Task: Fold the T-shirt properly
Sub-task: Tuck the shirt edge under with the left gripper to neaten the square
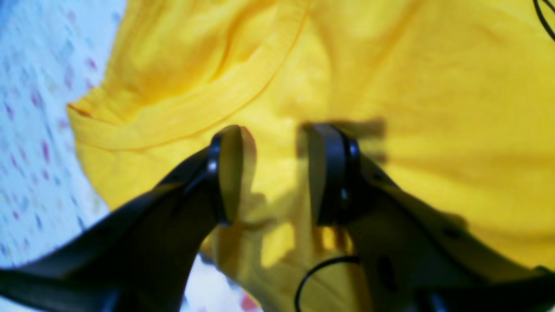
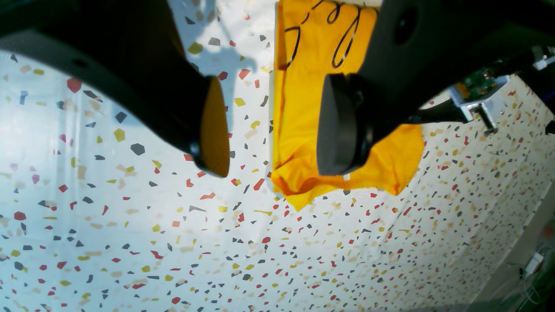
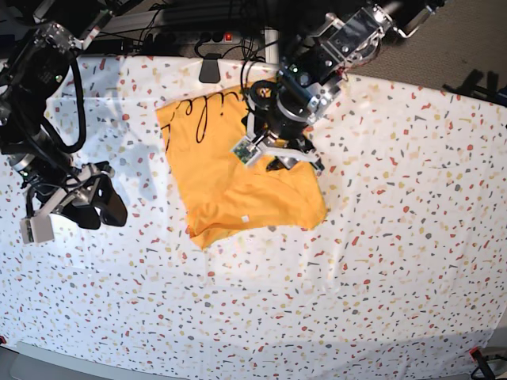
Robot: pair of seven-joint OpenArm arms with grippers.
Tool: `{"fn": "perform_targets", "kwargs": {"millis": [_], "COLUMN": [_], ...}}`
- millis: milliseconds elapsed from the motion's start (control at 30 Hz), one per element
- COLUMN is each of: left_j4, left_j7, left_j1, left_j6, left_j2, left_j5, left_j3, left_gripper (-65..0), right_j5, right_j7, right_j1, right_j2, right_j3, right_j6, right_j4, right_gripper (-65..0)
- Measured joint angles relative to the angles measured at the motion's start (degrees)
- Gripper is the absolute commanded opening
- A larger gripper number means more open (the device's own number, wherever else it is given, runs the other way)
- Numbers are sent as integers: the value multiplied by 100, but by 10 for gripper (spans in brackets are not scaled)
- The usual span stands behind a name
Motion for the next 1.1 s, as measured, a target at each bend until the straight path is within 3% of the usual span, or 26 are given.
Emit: {"fn": "perform_targets", "kwargs": {"millis": [67, 167, 267, 567, 800, 1033, 1100], "left_j4": [-256, -501, -614, -640, -651, -605, -472], "left_j7": [-229, -400, -400, -400, -396, 7, 11], "left_j1": [-118, -282, -433, -643, -859, -1436, -1550], "left_j6": [-181, -184, -229, -796, -831, -901, -678], "left_j2": [15, 20, 24, -39, -37, -66, -63], "left_j5": [-31, -33, -44, -330, -372, -1211, -1508], "left_j3": [0, 0, 2, 0, 0, 9, 9], "left_gripper": [-405, -405, -405, -405, -405, -405, -405], "right_j5": [-4, -7, 15, 26, 33, 31, 33], "right_j7": [0, 0, 2, 2, 2, 2, 2], "right_j1": [2, 15, 44, 111, 127, 125, 127], "right_j2": [2, 0, 2, 2, 2, 2, 2], "right_j3": [0, 0, 0, 0, 0, 0, 0], "right_j6": [0, 0, 0, 0, 0, 0, 0], "right_j4": [0, 0, 0, 0, 0, 0, 0], "right_gripper": [-327, -327, -327, -327, -327, -327, -327]}}
